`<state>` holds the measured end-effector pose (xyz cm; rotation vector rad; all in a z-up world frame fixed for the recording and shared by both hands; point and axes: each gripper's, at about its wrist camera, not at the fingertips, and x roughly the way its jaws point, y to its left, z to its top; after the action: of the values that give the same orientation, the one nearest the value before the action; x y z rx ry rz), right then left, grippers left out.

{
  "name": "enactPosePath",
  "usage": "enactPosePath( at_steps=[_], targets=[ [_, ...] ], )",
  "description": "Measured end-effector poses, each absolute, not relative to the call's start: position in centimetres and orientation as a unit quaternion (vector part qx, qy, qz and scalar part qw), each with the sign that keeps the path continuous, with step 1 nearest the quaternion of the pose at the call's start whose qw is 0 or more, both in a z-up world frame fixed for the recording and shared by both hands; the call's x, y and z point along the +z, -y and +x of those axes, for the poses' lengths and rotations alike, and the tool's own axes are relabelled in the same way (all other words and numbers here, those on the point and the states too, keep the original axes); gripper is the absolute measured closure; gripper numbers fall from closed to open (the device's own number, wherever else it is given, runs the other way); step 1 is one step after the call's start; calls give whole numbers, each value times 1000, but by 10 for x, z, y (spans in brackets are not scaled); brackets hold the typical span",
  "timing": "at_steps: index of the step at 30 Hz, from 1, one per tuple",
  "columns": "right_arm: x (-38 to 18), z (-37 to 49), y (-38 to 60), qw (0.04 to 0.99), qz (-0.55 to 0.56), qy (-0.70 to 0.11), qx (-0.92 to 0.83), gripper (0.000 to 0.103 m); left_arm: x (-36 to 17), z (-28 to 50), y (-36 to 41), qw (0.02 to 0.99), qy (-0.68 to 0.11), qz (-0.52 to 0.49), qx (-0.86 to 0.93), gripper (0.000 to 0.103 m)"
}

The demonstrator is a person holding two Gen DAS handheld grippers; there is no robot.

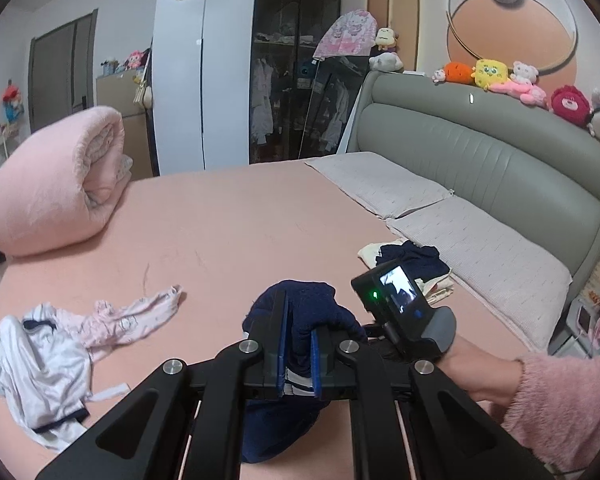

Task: Fold clothes
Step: 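Grasp the sweater with the right gripper while the left gripper holds the hem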

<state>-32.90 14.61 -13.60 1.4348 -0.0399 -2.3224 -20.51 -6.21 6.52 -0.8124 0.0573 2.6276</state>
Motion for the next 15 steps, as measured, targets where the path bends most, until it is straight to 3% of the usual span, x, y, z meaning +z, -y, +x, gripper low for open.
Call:
enactPosePath(
  at_steps=[2, 15],
  targets=[
    [-130, -324, -151, 204, 499, 27, -842, 92, 66, -198, 67, 203, 3, -298, 933, 95],
    [-2, -216, -258, 118, 354, 2, -928, 93, 96, -153, 58, 214, 29, -261, 941, 95]
  ],
)
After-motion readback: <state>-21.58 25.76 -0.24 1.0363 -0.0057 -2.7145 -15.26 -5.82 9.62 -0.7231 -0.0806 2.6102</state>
